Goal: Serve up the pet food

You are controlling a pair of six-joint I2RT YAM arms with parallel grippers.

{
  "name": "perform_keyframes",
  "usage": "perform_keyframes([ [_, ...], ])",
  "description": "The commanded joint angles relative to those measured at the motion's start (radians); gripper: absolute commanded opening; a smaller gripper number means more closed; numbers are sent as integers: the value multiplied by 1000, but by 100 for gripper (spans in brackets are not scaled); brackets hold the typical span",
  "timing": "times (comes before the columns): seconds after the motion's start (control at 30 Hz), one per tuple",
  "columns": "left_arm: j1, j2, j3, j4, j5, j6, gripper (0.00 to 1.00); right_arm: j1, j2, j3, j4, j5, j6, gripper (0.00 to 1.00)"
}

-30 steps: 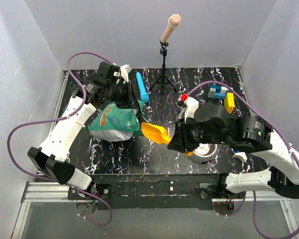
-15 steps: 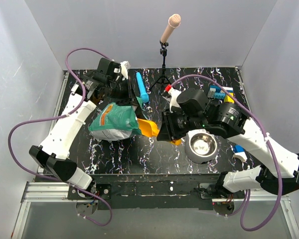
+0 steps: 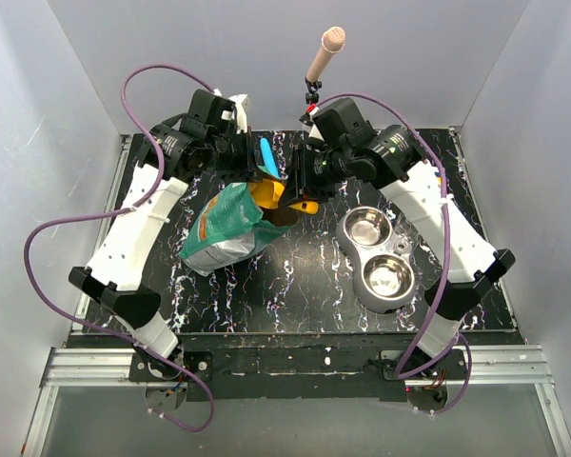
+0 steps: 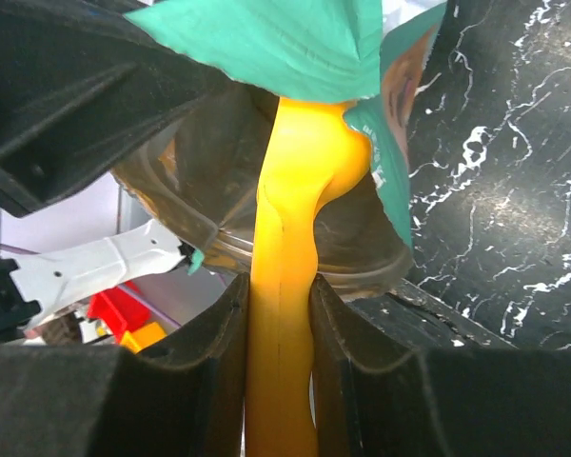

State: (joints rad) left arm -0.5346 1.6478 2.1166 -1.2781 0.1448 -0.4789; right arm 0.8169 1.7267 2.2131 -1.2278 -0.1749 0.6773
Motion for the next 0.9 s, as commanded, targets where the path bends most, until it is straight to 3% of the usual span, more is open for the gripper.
perform_keyframes([
  [0.0,-31,-74,120,25,41,49,0,-21,34,89,51,-49,36,1],
  [0.1,-31,-60,164,0,18,71,0,2,59,76,43,-67,21,1],
  [0.3,-31,-48,221,-39,-48,100,0,-5,109,138,276,-214,71,1],
  [0.37,-31,-57,218,-58,-92,120,0,-27,117,68,420,-315,152,1],
  [0.47,-31,-69,212,-75,-161,151,0,-30,109,-4,551,-342,208,1],
  [0.57,-31,-79,201,-83,-185,160,0,-33,120,39,568,-333,211,1],
  [0.67,-31,-86,180,-87,-192,161,6,-39,151,94,544,-340,234,1],
  [0.77,-31,-92,140,-86,-206,169,19,-41,159,111,522,-341,237,1],
  [0.87,-31,-82,140,-122,-250,180,24,-41,158,111,522,-336,235,1],
])
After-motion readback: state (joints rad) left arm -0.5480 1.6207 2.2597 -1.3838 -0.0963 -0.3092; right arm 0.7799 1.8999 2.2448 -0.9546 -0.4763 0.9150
